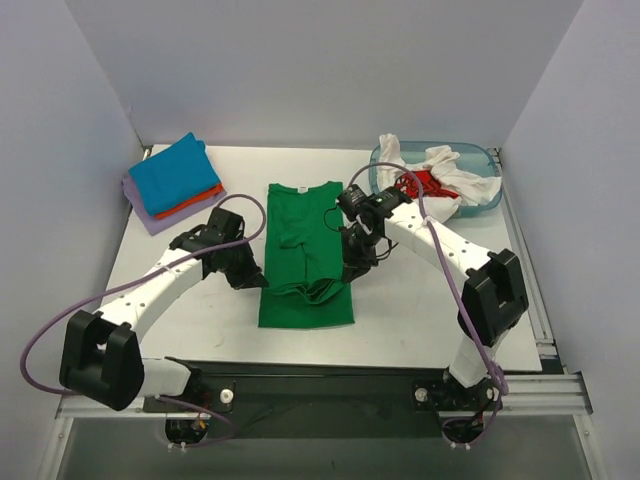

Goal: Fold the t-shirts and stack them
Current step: Fold the folded rectangular tshirt in 1/3 of the way

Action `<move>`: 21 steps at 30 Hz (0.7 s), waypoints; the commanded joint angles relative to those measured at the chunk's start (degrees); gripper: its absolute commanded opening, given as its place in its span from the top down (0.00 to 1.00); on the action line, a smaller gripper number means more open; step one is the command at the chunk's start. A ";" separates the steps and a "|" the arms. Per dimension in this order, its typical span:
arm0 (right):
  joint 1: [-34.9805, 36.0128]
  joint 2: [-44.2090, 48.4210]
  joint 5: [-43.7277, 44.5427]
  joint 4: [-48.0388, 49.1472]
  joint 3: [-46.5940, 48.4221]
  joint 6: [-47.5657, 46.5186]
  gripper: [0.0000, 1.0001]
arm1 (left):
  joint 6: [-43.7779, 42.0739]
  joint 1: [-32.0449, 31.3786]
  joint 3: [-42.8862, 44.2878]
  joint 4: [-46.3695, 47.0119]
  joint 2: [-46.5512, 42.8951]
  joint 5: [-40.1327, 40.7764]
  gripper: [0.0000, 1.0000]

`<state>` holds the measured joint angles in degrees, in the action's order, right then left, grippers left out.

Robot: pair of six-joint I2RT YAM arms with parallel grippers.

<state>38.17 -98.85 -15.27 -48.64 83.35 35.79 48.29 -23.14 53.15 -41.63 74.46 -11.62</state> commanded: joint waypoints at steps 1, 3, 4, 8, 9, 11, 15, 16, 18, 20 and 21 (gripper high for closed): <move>-1.78 -3.27 0.50 -2.69 4.44 -3.00 1.00 | -3.81 2.74 4.24 4.97 2.61 -1.74 1.00; -3.01 -5.73 0.24 -2.77 5.85 -4.06 1.00 | -4.61 4.49 5.30 5.67 4.54 -1.65 1.00; -3.19 -6.52 0.06 -2.77 7.25 -4.41 1.00 | -4.87 5.02 6.09 6.11 5.25 -1.74 1.00; -4.86 -10.22 -0.29 -2.86 10.16 -5.55 1.00 | -5.93 7.05 8.02 8.05 9.29 -3.58 1.00; -5.47 -10.83 -0.46 -2.86 10.69 -5.73 1.00 | -6.28 7.31 8.64 8.14 10.26 -3.76 1.00; -6.00 -12.50 -0.73 -2.77 12.26 -6.08 1.00 | -6.98 8.19 9.86 8.66 13.25 -4.81 1.00; -7.15 -14.88 -1.08 -2.86 14.55 -6.87 1.00 | -7.86 9.07 12.06 10.07 17.64 -5.87 1.00; -7.50 -15.58 -1.25 -2.86 14.91 -7.05 1.00 | -8.04 9.25 12.68 10.16 18.18 -5.70 1.00; -7.85 -16.29 -1.43 -2.86 15.87 -7.23 1.00 | -8.21 9.69 13.99 10.42 19.49 -5.61 1.00; -8.46 -17.16 -1.61 -2.95 16.49 -7.58 1.00 | -8.30 9.95 14.88 10.78 20.37 -5.70 1.00; -8.64 -17.43 -1.78 -3.12 17.01 -7.75 1.00 | -8.56 10.04 15.84 10.69 20.81 -5.70 1.00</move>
<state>30.33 -115.55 -16.34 -48.88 97.67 29.58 41.30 -13.74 64.71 -34.33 94.94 -16.12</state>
